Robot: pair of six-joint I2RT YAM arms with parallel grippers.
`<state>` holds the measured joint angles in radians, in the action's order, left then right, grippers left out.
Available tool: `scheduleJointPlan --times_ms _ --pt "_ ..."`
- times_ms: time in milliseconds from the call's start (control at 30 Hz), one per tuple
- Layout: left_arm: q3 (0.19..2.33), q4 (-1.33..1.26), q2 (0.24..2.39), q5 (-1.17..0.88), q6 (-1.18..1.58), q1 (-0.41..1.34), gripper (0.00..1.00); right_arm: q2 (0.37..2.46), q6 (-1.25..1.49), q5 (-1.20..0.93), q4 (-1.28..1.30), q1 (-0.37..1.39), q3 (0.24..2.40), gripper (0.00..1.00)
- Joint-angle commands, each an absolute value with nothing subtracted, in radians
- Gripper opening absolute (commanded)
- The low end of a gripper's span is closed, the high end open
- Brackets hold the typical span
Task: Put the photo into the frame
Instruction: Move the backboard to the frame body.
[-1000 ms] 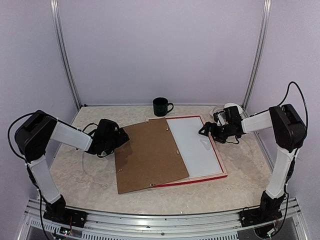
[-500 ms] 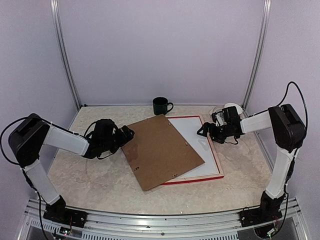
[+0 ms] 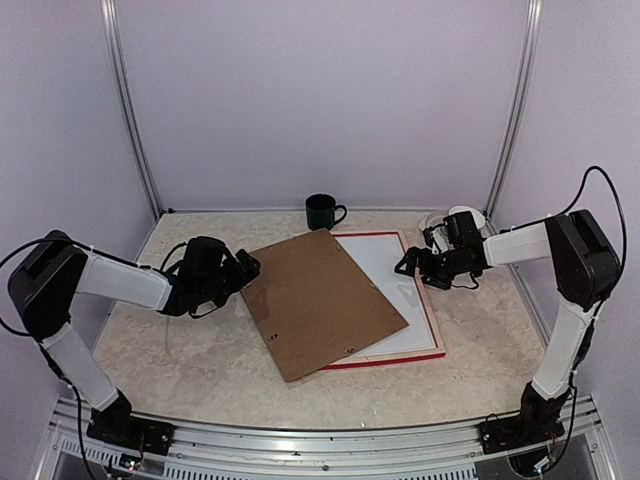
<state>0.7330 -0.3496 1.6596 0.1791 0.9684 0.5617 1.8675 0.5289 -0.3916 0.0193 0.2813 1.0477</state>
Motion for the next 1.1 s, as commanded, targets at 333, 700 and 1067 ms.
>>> scheduleJointPlan --times_ms 333,700,1067 --pt "0.671 -0.279 1.551 0.238 1.025 0.560 0.99 1.689 0.435 -0.461 0.151 0.340 1.064 0.97" --pt "0.648 -0.360 1.634 0.201 1.040 0.557 0.95 1.769 0.426 -0.570 0.140 0.397 1.010 0.90" --pt "0.655 -0.389 1.678 0.200 1.042 0.555 0.88 1.848 0.404 -0.621 0.126 0.397 1.012 0.82"
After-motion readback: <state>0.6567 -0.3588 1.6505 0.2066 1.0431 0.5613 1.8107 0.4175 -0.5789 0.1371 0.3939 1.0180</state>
